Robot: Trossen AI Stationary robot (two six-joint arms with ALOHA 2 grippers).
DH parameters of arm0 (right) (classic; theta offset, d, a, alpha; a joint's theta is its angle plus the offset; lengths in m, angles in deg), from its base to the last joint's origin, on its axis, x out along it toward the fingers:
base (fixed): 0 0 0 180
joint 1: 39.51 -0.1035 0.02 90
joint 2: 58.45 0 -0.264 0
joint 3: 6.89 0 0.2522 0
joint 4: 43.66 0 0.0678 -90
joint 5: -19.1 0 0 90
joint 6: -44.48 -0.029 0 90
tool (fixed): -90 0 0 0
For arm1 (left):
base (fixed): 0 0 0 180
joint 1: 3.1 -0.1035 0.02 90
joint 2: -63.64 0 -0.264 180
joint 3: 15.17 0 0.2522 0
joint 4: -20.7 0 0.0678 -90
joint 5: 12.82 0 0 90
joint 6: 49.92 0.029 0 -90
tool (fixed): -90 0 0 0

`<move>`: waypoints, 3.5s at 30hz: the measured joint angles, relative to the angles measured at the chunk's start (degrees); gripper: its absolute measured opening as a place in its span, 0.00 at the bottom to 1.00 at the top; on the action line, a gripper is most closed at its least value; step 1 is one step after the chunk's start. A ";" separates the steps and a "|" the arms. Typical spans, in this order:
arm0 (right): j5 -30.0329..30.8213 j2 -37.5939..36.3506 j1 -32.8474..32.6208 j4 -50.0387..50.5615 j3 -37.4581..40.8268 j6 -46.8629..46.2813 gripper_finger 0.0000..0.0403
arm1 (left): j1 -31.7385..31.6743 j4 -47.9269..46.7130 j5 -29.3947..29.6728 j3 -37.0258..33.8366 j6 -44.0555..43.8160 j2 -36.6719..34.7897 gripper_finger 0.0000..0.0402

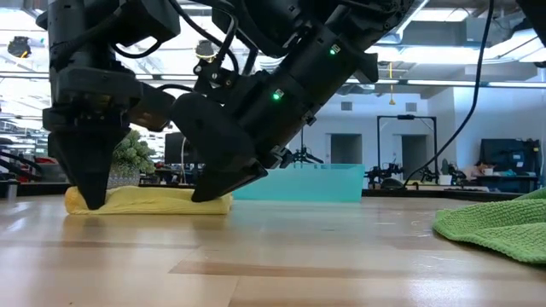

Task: Roll microfiber towels into tight, uniform cylinder then place into a basket
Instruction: Roll the yellow microfiber cloth

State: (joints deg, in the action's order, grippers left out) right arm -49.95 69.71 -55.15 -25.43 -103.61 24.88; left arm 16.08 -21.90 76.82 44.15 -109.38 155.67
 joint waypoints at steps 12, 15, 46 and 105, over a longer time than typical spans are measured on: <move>0.00 0.00 0.00 0.24 0.04 0.00 0.03 | 1.57 0.35 0.05 0.04 7.19 0.00 0.31; -0.01 0.00 0.00 0.24 0.04 -0.01 0.03 | 1.59 0.29 -0.39 0.04 11.28 -0.02 0.34; -0.41 0.00 -0.02 1.31 0.09 -1.05 0.03 | 18.86 7.19 29.42 -0.07 26.74 -1.97 0.36; -1.38 0.09 -0.06 1.69 0.09 -1.03 0.04 | 16.89 6.93 35.31 -1.92 20.29 2.81 0.36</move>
State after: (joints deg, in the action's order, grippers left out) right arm -51.33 69.79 -55.21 -23.74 -103.52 23.86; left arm 32.97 -14.97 112.13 42.23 -89.09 158.48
